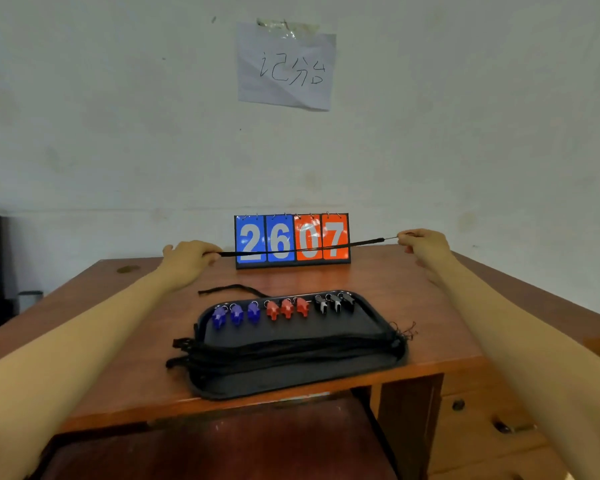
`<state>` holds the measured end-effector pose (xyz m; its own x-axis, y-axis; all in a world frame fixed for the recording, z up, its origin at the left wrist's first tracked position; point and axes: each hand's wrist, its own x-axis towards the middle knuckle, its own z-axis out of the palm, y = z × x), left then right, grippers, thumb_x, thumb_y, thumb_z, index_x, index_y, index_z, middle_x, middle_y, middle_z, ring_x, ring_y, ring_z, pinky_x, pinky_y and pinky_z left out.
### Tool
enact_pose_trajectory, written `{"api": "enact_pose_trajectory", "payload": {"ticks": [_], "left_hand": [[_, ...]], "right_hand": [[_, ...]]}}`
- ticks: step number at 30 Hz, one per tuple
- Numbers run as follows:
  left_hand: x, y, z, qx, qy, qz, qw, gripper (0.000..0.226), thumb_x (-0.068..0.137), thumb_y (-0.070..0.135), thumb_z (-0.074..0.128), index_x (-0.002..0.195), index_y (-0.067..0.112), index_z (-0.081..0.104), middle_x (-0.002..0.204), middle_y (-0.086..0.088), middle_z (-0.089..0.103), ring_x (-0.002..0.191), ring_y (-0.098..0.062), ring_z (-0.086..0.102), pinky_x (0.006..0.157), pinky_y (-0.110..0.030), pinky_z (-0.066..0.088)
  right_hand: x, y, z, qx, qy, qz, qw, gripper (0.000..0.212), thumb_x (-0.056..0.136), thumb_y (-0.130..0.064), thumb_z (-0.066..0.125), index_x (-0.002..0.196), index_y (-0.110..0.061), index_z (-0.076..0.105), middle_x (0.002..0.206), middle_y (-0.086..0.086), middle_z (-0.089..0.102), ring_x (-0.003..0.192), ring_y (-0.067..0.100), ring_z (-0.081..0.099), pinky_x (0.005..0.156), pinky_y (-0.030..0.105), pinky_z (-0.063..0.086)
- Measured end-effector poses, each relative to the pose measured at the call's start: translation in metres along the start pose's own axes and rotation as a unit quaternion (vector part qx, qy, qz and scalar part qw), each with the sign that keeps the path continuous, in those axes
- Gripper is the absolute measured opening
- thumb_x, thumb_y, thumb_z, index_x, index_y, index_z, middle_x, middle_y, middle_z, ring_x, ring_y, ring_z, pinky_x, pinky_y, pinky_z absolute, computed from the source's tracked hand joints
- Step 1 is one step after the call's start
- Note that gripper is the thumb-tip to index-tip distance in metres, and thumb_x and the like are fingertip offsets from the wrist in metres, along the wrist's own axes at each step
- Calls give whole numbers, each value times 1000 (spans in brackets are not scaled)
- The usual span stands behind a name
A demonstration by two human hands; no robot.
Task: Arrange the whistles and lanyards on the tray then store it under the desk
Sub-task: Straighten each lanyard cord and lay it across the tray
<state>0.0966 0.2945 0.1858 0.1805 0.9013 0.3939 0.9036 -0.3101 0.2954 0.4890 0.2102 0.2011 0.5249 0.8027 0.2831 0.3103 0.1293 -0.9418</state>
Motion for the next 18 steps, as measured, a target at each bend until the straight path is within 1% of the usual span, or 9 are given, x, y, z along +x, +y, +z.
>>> {"api": "enact_pose_trajectory", "payload": {"ticks": [2,4,5,7,9,11,12,13,18], "left_hand": [[-20,-9,6,-20,-28,1,999,29,96,30,45,121,26,59,101,3,71,113,-23,56,103,-41,35],[-39,-15,13,-55,-41,2,998,19,93,32,51,108,26,61,82,10,70,101,-20,62,97,-41,42],[-48,-17,16,-75,-43,-2,996,13,91,34,54,100,25,60,78,10,68,94,-19,63,94,-40,45],[-65,-21,23,-94,-48,-10,994,9,89,34,57,90,25,59,79,8,67,90,-18,63,91,-38,47],[-77,-25,30,-95,-58,-19,994,6,89,34,58,86,28,60,85,8,66,92,-16,62,93,-40,47],[-86,-30,35,-86,-63,-37,994,7,88,36,59,82,35,59,89,8,66,94,-16,61,96,-43,45],[-91,-31,38,-83,-62,-49,993,8,88,38,59,79,37,58,90,9,66,94,-17,61,97,-43,44],[-94,-32,41,-83,-60,-61,993,10,87,39,59,78,38,58,89,9,67,94,-17,61,98,-43,43],[-103,-33,46,-70,-77,-74,992,10,87,42,59,78,38,60,92,13,64,102,-17,60,102,-46,39]], "right_hand": [[-12,10,-5,-23,-16,22,999,16,90,-13,59,104,-9,66,99,6,61,80,14,54,57,19,36],[-23,21,-7,-41,-25,34,998,15,89,-14,60,102,-9,67,98,7,62,86,17,54,57,21,36],[-29,26,-8,-53,-28,41,997,13,89,-14,60,100,-10,67,98,9,63,87,18,54,57,21,36],[-40,38,-9,-85,-42,55,994,17,89,-14,60,103,-8,68,102,11,65,89,18,54,56,21,35],[-48,48,-9,-113,-61,69,989,22,90,-11,59,110,-5,67,109,11,65,93,18,53,60,22,37],[-56,58,-9,-150,-86,75,982,24,89,-9,59,111,-4,66,116,11,65,98,20,53,77,27,43],[-59,63,-8,-172,-96,75,978,23,88,-7,60,110,-3,67,117,11,65,101,22,55,85,31,43],[-60,68,-7,-188,-99,74,974,22,87,-6,61,108,-2,68,117,12,65,103,23,56,87,32,42],[-62,85,-6,-196,-80,90,973,17,85,-1,61,98,-3,72,110,14,68,93,20,55,81,29,44]]}}
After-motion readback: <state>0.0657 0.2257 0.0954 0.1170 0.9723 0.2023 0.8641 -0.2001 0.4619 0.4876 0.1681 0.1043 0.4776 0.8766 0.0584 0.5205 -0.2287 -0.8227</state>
